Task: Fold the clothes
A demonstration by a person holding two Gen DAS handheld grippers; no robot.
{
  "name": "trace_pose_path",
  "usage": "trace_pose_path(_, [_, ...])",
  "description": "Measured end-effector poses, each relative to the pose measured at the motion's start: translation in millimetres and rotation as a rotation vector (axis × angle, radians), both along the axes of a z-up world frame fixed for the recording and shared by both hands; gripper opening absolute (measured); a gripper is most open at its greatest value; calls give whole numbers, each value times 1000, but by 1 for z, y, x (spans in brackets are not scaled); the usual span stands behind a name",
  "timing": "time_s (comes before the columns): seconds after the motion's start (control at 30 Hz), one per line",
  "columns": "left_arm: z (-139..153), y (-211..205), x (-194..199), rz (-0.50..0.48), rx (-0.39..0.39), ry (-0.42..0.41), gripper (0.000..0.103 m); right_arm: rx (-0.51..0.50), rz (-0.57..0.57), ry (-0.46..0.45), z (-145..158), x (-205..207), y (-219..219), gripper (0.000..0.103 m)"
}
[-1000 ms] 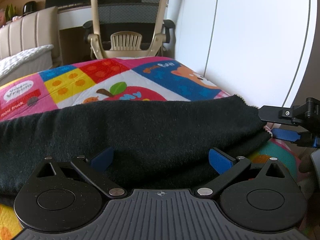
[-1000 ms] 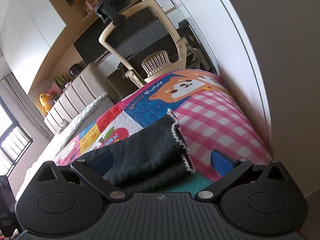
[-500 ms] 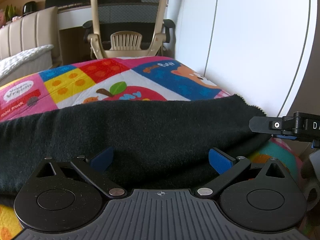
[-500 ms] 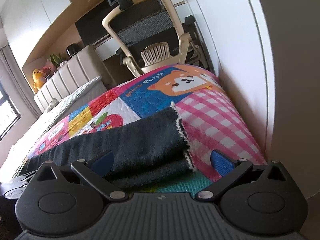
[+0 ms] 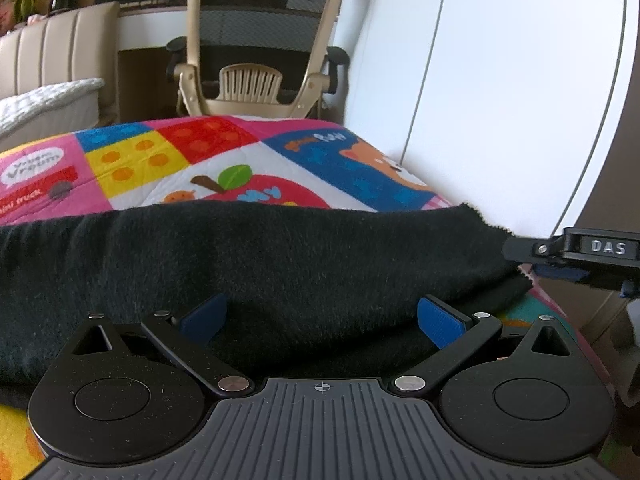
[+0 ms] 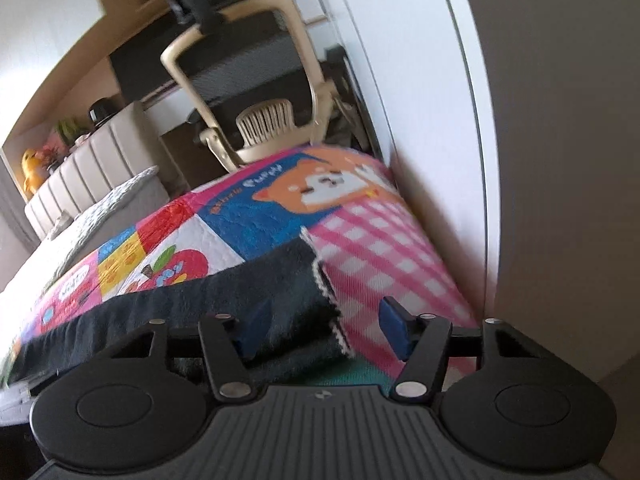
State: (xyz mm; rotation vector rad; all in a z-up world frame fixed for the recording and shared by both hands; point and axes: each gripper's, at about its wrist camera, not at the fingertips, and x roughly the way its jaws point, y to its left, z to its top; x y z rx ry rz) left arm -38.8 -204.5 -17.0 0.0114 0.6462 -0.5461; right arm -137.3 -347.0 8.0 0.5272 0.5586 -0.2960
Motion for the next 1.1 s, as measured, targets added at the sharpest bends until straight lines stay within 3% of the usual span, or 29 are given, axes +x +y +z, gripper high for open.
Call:
trace_pose_path(0.1, [0,2,1,0,-14,3,103,48,12,1,-6,2,0,47])
trace_pose_path(0.27, [0,3,1,1,-25,5,103,32,20,6,-5,4,1,32])
trace_pose_path(0.5, [0,3,1,2,-25,5,103,0,27,9,-8,10,4,31])
trace_pose_path(0.6, [0,3,1,1,-26,5,103,-20,36,12,-7,9,6,25])
trace_pose_path(0.93, [-1,11,4,1,-79,20,103,-331,136,-2,16,10,48,20])
trace_pose_path(1.1, [0,11,5,1,-84,22,103,-364,224,-16,19,11,66,20])
